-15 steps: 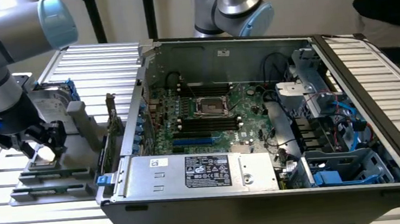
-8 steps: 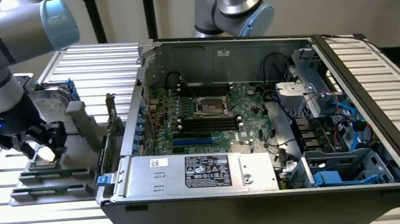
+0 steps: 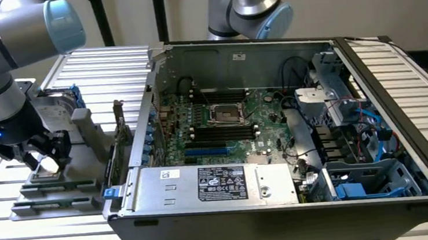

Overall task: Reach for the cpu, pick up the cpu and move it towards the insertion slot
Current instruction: 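Pick up the cpu and move it towards the insertion slot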

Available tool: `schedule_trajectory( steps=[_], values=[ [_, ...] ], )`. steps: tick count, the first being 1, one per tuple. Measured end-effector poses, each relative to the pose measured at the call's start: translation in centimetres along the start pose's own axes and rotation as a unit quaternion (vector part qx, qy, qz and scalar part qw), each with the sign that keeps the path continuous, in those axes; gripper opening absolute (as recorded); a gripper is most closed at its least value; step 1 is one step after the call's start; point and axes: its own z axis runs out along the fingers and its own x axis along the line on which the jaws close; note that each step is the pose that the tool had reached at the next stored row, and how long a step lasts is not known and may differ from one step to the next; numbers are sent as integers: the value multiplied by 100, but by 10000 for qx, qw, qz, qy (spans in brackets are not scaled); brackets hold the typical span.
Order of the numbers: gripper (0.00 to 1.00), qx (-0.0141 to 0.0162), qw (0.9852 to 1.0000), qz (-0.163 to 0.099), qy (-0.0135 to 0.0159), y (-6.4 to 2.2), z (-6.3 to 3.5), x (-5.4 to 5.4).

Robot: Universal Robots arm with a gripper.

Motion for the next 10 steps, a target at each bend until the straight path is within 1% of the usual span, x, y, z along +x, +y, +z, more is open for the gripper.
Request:
schedule_trajectory(
  steps=[1,2,6,10],
  values=[
    [64,0,10000,0,0,0,0,0],
    [56,0,10000,0,0,0,0,0],
    [56,4,10000,0,1,0,0,0],
    [56,17,10000,1,1,0,1,0]
  ],
)
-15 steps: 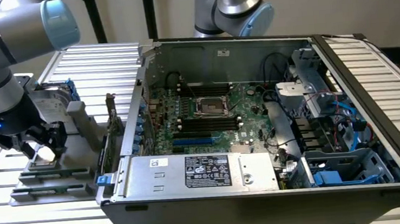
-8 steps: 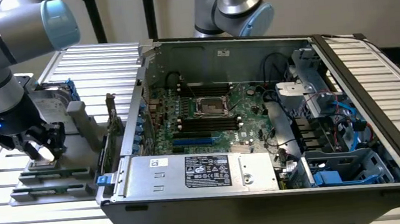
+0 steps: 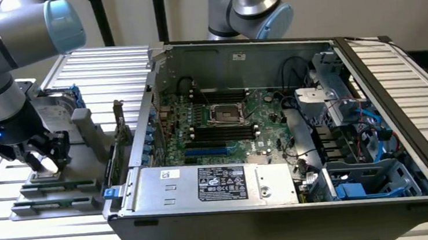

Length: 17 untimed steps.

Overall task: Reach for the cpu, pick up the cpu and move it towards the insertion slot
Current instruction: 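Pick up the cpu and move it towards the insertion slot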

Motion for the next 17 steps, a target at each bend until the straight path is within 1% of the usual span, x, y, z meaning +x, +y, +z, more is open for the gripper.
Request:
schedule_trajectory(
  steps=[2,3,9,11,13,17],
  values=[
    [56,8,10000,0,0,0,1,0],
    [54,10,10000,0,0,0,0,0],
    [54,10,10000,1,-1,1,0,0],
    [54,10,10000,0,-1,1,-15,0],
    [54,10,10000,1,0,1,-57,2],
    [54,10,10000,1,-1,3,-229,9]
  ],
)
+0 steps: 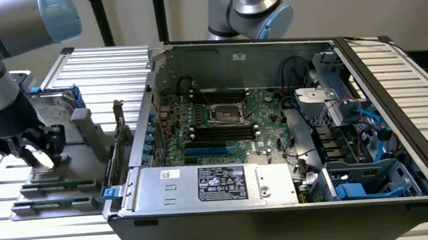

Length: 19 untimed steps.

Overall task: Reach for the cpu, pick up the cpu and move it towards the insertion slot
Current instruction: 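Pick up the cpu and move it towards the insertion slot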

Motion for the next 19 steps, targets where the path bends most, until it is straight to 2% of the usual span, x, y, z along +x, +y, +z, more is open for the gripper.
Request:
schedule_trajectory(
  steps=[13,19],
  values=[
    [54,0,10000,-1,1,-3,-592,13],
    [54,-1,10000,-2,0,-18,-867,-49]
  ],
)
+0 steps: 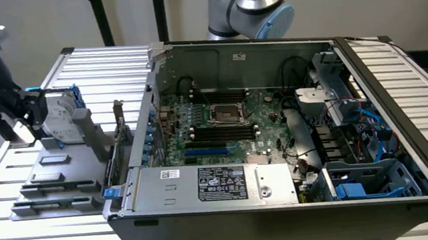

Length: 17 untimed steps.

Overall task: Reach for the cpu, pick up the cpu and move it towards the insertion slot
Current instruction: 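Pick up the cpu and move it towards the insertion slot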

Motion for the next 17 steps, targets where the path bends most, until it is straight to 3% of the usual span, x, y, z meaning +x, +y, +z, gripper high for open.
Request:
schedule_trajectory(
  steps=[3,17],
  values=[
    [54,-8,10000,-2,-1,-13,-138,-109],
    [54,-135,9999,-9,-2,-76,-738,-723]
  ],
)
